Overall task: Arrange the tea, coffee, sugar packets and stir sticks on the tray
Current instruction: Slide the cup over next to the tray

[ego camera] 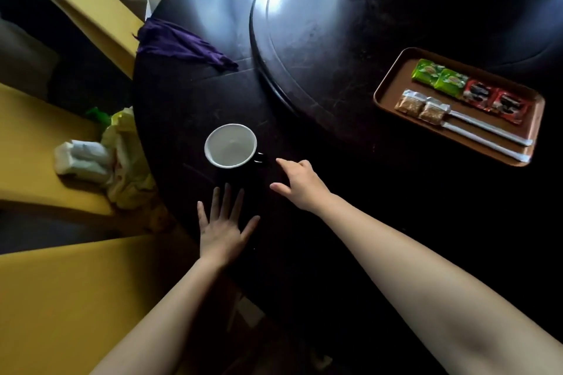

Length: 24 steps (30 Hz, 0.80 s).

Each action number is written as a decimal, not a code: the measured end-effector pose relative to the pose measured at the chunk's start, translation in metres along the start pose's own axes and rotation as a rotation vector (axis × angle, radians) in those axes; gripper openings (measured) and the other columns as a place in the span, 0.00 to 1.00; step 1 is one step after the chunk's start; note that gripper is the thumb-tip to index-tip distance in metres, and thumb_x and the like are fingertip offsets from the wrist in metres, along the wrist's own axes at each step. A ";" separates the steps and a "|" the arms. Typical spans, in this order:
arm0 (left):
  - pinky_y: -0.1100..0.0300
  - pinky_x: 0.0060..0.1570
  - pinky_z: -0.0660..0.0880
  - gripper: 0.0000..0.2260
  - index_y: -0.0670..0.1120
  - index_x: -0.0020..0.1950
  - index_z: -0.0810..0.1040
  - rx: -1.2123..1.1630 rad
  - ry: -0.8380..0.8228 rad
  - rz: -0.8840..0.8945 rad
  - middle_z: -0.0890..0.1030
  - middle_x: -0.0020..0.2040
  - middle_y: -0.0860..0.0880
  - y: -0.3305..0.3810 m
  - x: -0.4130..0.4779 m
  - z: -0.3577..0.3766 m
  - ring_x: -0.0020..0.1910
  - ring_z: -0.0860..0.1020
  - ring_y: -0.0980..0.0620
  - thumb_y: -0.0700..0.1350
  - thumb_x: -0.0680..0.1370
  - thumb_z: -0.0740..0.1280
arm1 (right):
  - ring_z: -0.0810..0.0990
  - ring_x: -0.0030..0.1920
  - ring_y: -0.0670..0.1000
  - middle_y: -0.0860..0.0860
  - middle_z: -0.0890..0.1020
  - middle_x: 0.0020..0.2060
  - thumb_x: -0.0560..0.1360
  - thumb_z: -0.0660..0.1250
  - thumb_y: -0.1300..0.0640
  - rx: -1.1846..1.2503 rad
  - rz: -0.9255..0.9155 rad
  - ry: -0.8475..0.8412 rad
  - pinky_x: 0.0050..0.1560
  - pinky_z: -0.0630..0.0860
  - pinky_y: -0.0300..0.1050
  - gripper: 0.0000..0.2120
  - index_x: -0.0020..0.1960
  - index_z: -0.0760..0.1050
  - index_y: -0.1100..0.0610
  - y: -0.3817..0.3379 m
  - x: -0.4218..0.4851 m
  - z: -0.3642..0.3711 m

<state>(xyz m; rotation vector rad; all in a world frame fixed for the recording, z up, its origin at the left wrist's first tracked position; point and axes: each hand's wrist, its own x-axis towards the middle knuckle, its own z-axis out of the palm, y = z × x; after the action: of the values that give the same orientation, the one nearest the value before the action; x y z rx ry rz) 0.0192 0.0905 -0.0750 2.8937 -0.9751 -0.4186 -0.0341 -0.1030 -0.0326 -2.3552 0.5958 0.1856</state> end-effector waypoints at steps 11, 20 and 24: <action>0.50 0.63 0.21 0.33 0.57 0.70 0.35 0.011 0.025 0.003 0.33 0.72 0.53 -0.002 0.001 0.007 0.72 0.31 0.53 0.69 0.69 0.36 | 0.77 0.56 0.60 0.61 0.80 0.54 0.75 0.64 0.53 0.107 -0.052 0.149 0.56 0.73 0.50 0.16 0.57 0.75 0.62 -0.034 0.042 0.005; 0.46 0.69 0.29 0.37 0.55 0.76 0.49 -0.115 0.013 0.001 0.41 0.78 0.52 -0.001 0.002 0.001 0.74 0.34 0.54 0.69 0.69 0.42 | 0.80 0.54 0.59 0.60 0.83 0.52 0.74 0.66 0.55 0.157 -0.052 0.235 0.55 0.75 0.49 0.14 0.58 0.77 0.60 -0.021 0.038 -0.007; 0.44 0.71 0.34 0.36 0.54 0.76 0.51 -0.142 0.030 -0.004 0.45 0.78 0.50 0.004 0.014 -0.007 0.76 0.40 0.51 0.68 0.71 0.45 | 0.80 0.54 0.59 0.61 0.83 0.52 0.74 0.67 0.56 0.142 -0.065 0.283 0.56 0.75 0.49 0.15 0.58 0.77 0.61 -0.005 0.036 -0.031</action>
<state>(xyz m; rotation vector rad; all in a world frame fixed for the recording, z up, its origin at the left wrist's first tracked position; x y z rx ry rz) 0.0295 0.0789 -0.0713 2.7675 -0.8971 -0.4250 -0.0013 -0.1330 -0.0169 -2.2739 0.6428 -0.2170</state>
